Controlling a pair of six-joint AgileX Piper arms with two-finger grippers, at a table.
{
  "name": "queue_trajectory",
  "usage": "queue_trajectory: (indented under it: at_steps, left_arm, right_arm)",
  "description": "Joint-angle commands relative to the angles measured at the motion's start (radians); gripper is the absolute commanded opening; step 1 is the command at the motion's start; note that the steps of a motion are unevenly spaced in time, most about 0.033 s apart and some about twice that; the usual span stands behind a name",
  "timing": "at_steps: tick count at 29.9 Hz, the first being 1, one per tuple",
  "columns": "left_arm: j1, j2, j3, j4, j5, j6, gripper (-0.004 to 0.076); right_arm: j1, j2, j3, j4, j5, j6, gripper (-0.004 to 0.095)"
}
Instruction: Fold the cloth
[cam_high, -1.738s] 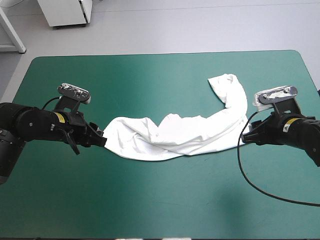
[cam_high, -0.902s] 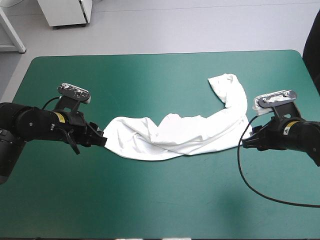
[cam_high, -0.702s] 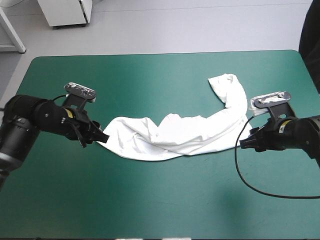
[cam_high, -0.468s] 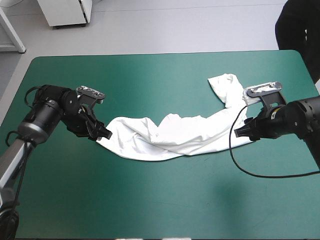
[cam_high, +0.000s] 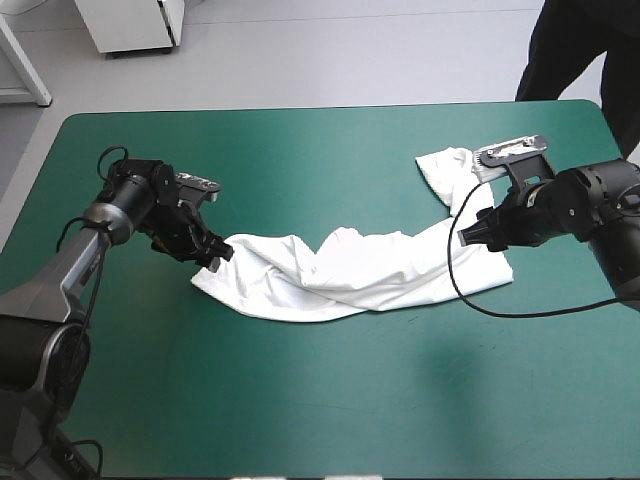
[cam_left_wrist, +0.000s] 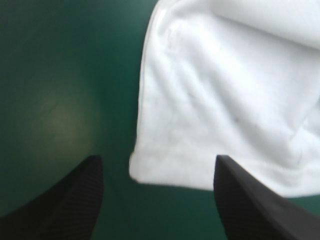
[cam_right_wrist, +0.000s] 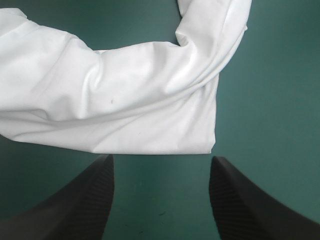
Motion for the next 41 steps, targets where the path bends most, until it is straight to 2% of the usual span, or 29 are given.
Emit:
queue_trajectory:
  at_steps: [1, 10, 13, 14, 16, 20, 28, 32, 36, 41]
  left_arm:
    - [0.001, 0.037, -0.086, -0.029, -0.003, 0.002, 0.0471]
    - [0.001, 0.137, -0.112, -0.033, 0.045, 0.002, 0.0469]
    - [0.001, 0.142, -0.112, -0.038, 0.050, -0.011, 0.0421]
    - [0.001, 0.142, -0.112, -0.038, 0.053, -0.011, 0.0388]
    - [0.001, 0.142, -0.112, -0.048, 0.060, -0.011, 0.0272]
    - [0.001, 0.142, -0.112, -0.084, 0.066, 0.032, -0.0011]
    - [0.001, 0.142, -0.112, -0.132, 0.092, 0.039, -0.0022]
    - [0.001, 0.142, -0.112, -0.195, 0.099, 0.077, -0.0022]
    - [-0.001, 0.142, -0.112, -0.216, 0.100, 0.086, -0.0022]
    - [-0.001, 0.142, -0.112, -0.216, 0.101, 0.100, -0.0022]
  right_arm:
    - [-0.006, -0.013, -0.033, 0.001, -0.044, -0.012, 0.0541]
    - [-0.006, -0.011, -0.033, -0.001, -0.045, -0.016, 0.0541]
    - [-0.006, -0.011, -0.033, -0.001, -0.037, -0.016, 0.0541]
    - [-0.006, -0.011, -0.029, -0.003, -0.032, -0.016, 0.0541]
    - [-0.006, -0.007, -0.003, -0.021, -0.028, -0.016, 0.0541]
    - [-0.006, 0.008, 0.074, -0.081, -0.032, -0.004, 0.0541]
    - [-0.008, 0.148, 0.096, -0.088, -0.047, 0.031, 0.0540]
    - [-0.027, 0.248, 0.069, -0.130, -0.047, 0.061, 0.0541]
    - [-0.130, 0.340, 0.026, -0.034, -0.040, 0.065, 0.0541]
    - [-0.254, 0.396, -0.023, 0.134, -0.048, -0.030, 0.0541]
